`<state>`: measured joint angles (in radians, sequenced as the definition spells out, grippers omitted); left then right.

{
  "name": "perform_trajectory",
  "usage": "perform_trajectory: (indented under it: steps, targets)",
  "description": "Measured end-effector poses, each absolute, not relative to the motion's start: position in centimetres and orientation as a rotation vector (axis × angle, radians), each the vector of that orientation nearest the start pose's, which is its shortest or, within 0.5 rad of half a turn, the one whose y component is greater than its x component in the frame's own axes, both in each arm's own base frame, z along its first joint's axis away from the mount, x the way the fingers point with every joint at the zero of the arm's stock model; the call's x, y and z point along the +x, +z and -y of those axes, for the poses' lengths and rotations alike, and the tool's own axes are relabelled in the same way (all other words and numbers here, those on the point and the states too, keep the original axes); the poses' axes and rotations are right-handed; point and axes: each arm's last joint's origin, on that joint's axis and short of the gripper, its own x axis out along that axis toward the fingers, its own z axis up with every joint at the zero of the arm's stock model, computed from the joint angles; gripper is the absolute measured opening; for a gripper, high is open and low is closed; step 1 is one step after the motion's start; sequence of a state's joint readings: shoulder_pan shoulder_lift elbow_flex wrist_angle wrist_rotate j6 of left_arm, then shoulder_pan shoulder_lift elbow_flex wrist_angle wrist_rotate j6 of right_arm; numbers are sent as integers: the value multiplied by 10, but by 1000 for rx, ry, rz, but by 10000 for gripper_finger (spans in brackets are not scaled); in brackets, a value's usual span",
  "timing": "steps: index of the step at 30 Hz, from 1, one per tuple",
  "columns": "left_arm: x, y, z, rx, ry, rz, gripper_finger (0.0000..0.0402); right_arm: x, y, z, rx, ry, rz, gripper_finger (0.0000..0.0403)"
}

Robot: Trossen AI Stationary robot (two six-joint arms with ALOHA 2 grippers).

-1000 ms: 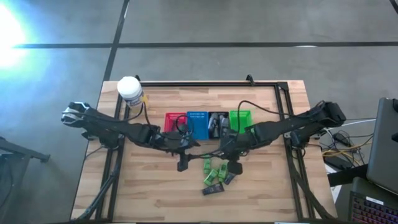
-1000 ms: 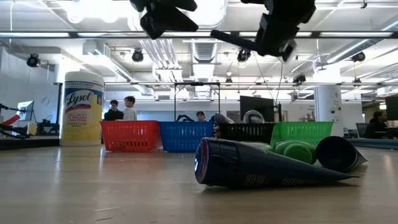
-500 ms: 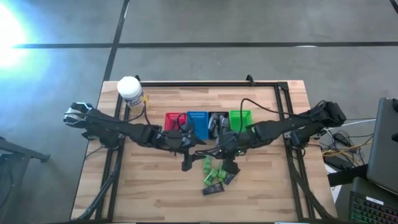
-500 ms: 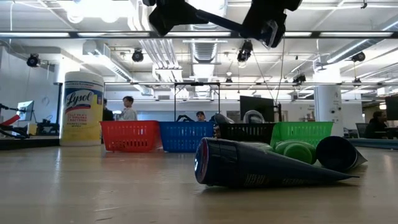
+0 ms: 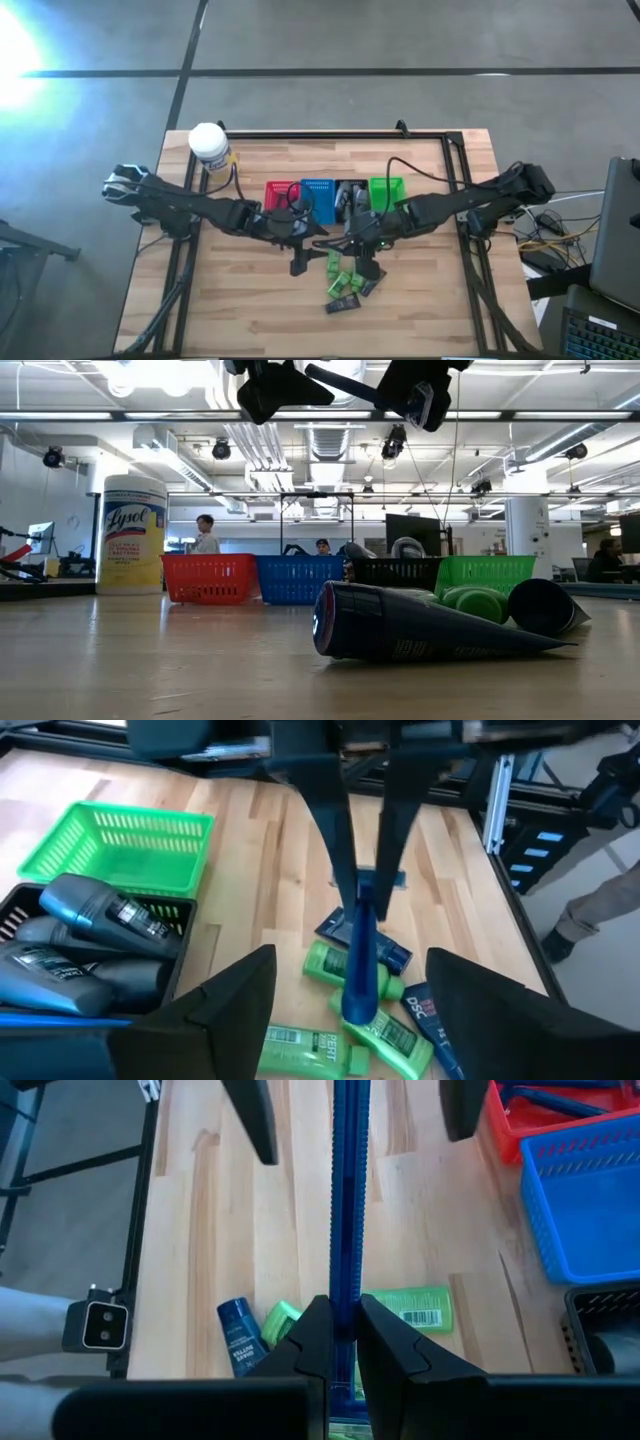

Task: Pick & Place Travel size toiletries
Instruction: Put the blue razor into the red bin

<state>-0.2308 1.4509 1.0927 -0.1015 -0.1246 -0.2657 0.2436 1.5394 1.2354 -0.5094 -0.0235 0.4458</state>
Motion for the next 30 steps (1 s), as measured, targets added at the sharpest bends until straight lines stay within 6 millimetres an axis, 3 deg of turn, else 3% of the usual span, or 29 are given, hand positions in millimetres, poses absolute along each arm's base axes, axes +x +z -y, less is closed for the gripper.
perform_trajectory:
  steps: [27, 30]
  targets:
    - [320, 289, 72, -181, -88, -484, 37, 322, 284, -81, 348, 82, -825, 23]
    - [321, 288, 73, -184, -102, -482, 29, 322, 283, -81, 350, 88, -832, 23]
